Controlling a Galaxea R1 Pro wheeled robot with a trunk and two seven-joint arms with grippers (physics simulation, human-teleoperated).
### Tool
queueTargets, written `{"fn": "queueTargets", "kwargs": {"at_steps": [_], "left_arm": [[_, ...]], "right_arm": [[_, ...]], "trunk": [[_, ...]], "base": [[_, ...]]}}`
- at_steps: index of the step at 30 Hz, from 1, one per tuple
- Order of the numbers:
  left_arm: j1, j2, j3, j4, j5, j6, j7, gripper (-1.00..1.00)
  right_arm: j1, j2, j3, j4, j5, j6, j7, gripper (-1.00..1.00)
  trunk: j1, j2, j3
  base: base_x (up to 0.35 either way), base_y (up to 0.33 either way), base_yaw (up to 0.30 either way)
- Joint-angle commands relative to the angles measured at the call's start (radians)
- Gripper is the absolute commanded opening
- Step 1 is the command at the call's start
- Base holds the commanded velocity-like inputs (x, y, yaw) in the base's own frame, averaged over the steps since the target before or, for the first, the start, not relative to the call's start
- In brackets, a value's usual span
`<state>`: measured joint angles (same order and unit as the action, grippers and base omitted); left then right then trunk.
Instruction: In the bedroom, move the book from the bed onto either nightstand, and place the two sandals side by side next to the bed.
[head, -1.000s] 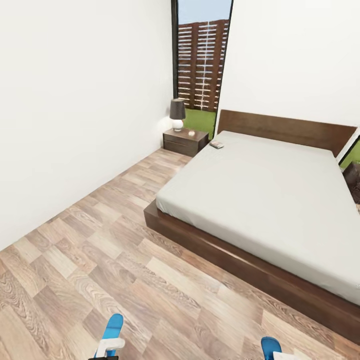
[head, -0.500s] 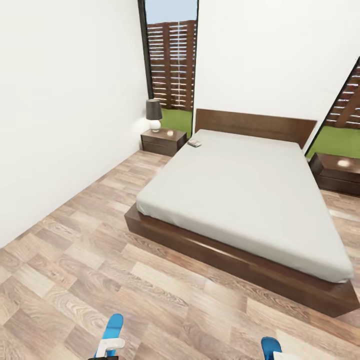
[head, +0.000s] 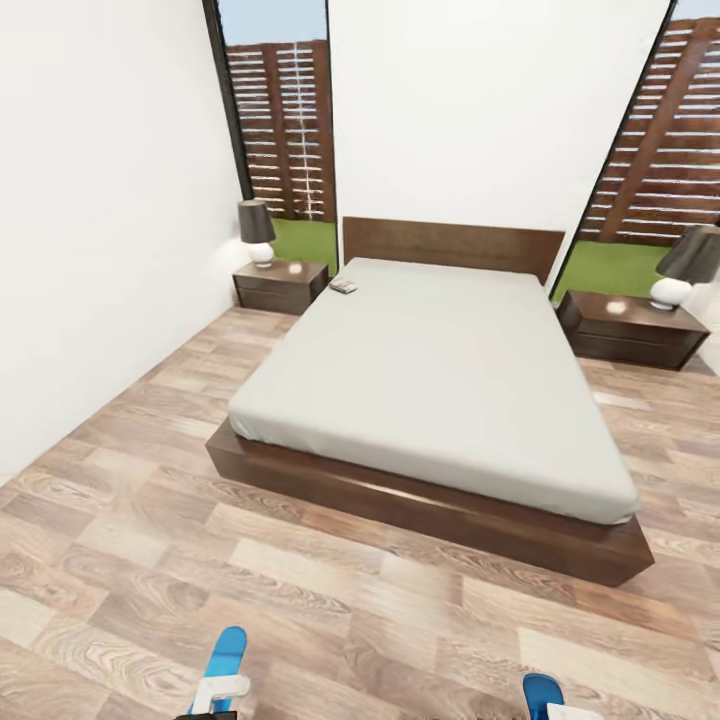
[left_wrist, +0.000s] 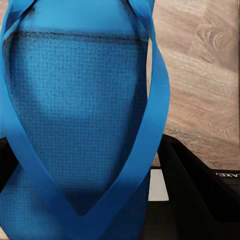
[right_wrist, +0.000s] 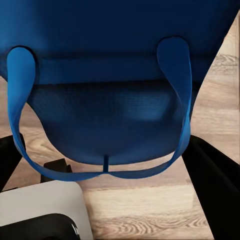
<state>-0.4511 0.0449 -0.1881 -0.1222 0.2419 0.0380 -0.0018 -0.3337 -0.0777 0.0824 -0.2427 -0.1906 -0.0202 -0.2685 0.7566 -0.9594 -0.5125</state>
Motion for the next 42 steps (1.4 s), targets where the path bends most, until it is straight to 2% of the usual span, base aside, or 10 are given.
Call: {"fn": "queueTargets", "kwargs": {"at_steps": [1,13,21,32,42], "left_arm": [[0.000,0.001,-0.008,-0.002,0.008,0.003,-0.001,-1.00],[0.000,0.001,-0.008,-0.002,0.009,0.001,0.000,-1.00],[0.000,0.001,-0.007,-0.001,0.011,0.000,0.000,-1.00],[0.000,0.000,-0.008,-0.003,0.010,0.000,-0.001,-1.00],[0.001,0.001,-0.008,-0.002,0.009,-0.030,-0.001,-1.00]], "right_arm": [[-0.001,0.000,0.008,0.000,-0.012,-0.003,-0.004,-1.00],[0.000,0.000,0.009,0.000,-0.012,-0.002,-0.001,-1.00],[-0.001,-0.001,0.007,0.001,-0.013,-0.001,0.075,-1.00],[0.000,0.002,0.008,0.016,-0.013,-0.001,0.099,-1.00],[-0.001,0.005,0.008,0.027,-0.013,-0.003,0.100,-1.00]], "trunk": [[0.000,-0.001,-0.001],[0.000,-0.001,-0.001],[0.000,-0.001,-0.001],[0.000,-0.001,-0.001],[-0.038,0.069,0.030]], "base": [[0.000,0.000,-0.297],[0.000,0.000,-0.297],[0.000,0.000,-0.297],[0.000,0.000,-0.297],[0.000,0.000,-0.297]]}}
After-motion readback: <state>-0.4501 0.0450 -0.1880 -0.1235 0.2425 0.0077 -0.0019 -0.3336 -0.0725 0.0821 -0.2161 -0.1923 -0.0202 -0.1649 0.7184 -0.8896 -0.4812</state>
